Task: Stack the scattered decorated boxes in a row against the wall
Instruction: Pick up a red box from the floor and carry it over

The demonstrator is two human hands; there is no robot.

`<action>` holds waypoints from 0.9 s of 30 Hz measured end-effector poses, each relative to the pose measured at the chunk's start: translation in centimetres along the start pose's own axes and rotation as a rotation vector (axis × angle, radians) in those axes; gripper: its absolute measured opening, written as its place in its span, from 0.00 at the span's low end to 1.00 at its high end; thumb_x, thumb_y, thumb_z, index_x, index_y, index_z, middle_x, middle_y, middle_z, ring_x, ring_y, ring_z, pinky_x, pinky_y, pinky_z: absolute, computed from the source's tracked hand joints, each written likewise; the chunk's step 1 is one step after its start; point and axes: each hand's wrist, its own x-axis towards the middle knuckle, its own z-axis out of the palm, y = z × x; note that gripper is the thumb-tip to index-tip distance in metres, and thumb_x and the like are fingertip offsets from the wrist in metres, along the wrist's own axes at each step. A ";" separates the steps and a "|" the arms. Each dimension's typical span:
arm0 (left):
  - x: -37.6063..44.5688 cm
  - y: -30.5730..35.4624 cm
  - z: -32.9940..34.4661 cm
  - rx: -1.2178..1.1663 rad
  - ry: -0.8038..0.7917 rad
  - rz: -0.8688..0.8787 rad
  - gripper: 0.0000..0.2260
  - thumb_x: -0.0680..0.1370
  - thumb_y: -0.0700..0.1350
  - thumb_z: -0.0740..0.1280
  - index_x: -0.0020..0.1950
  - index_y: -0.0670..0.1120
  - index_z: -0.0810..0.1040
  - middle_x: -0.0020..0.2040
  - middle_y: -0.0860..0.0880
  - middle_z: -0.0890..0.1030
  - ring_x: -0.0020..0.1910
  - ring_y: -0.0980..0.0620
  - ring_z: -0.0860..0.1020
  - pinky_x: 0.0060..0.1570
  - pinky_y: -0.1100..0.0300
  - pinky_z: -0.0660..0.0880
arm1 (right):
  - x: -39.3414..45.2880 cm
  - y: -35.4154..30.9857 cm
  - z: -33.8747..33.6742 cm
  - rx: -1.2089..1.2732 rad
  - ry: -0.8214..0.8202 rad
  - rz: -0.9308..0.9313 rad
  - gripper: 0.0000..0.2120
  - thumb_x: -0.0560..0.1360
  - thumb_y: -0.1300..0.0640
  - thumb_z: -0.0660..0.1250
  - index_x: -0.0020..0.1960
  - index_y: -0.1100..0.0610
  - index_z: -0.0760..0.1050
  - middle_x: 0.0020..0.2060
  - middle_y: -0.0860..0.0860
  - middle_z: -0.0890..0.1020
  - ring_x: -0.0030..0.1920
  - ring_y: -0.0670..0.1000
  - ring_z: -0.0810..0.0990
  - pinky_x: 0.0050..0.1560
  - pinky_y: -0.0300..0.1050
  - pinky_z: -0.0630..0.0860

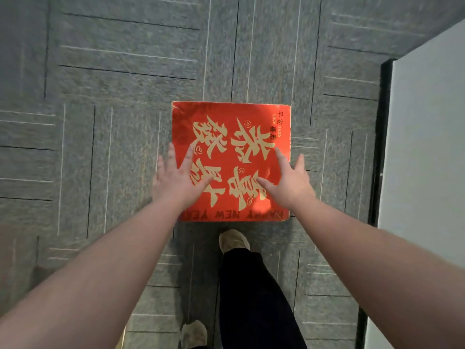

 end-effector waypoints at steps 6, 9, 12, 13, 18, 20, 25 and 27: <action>3.3 -0.5 2.0 -0.098 0.004 -0.037 0.43 0.70 0.69 0.62 0.75 0.64 0.36 0.76 0.49 0.33 0.77 0.41 0.43 0.73 0.43 0.52 | 3.3 0.7 2.2 0.088 -0.023 0.020 0.44 0.71 0.36 0.69 0.75 0.34 0.43 0.77 0.53 0.36 0.75 0.66 0.56 0.68 0.62 0.67; 3.6 -0.8 2.5 -0.181 -0.024 -0.055 0.44 0.71 0.66 0.65 0.75 0.64 0.36 0.76 0.49 0.31 0.76 0.40 0.48 0.70 0.44 0.60 | 3.8 0.7 3.1 0.123 0.002 0.030 0.44 0.71 0.39 0.71 0.75 0.34 0.45 0.77 0.53 0.40 0.75 0.64 0.56 0.70 0.60 0.64; 3.3 -0.8 2.8 -0.246 -0.032 -0.069 0.44 0.72 0.64 0.67 0.75 0.64 0.37 0.77 0.48 0.34 0.76 0.39 0.52 0.68 0.46 0.63 | 3.8 0.7 3.8 0.132 0.032 0.030 0.44 0.70 0.41 0.72 0.75 0.34 0.47 0.77 0.55 0.46 0.73 0.63 0.59 0.69 0.60 0.66; 3.2 -0.8 2.9 -0.267 -0.025 -0.074 0.44 0.71 0.63 0.68 0.75 0.64 0.39 0.77 0.48 0.35 0.76 0.40 0.51 0.68 0.45 0.63 | 3.8 0.7 3.8 0.132 0.038 0.035 0.44 0.70 0.42 0.73 0.75 0.33 0.47 0.76 0.56 0.49 0.72 0.63 0.60 0.69 0.61 0.66; 2.5 -1.3 2.4 -0.391 0.014 -0.090 0.44 0.70 0.61 0.71 0.77 0.61 0.46 0.78 0.50 0.41 0.76 0.43 0.52 0.70 0.45 0.61 | 3.3 -0.6 2.1 0.086 0.035 0.045 0.42 0.70 0.43 0.72 0.75 0.35 0.50 0.68 0.55 0.58 0.67 0.61 0.66 0.65 0.62 0.70; 1.8 -2.0 1.8 -0.420 0.023 -0.092 0.44 0.70 0.59 0.72 0.77 0.60 0.48 0.78 0.51 0.43 0.76 0.44 0.52 0.69 0.45 0.62 | 2.6 -1.4 1.1 0.059 0.024 0.012 0.41 0.71 0.43 0.72 0.75 0.36 0.51 0.68 0.56 0.59 0.68 0.61 0.66 0.65 0.62 0.70; -1.2 -4.1 -1.5 -0.467 0.078 -0.122 0.42 0.70 0.58 0.72 0.77 0.61 0.50 0.78 0.51 0.47 0.75 0.44 0.56 0.67 0.44 0.64 | -1.1 -4.6 -1.6 0.005 0.026 -0.093 0.41 0.71 0.44 0.72 0.76 0.40 0.51 0.66 0.58 0.60 0.69 0.62 0.63 0.67 0.60 0.68; -2.9 -5.3 -3.3 -0.492 0.121 -0.125 0.41 0.71 0.58 0.72 0.77 0.60 0.51 0.78 0.51 0.48 0.74 0.44 0.58 0.66 0.44 0.66 | -3.1 -6.4 -2.6 -0.005 0.029 -0.134 0.41 0.71 0.43 0.71 0.76 0.40 0.52 0.65 0.58 0.60 0.69 0.62 0.63 0.66 0.59 0.68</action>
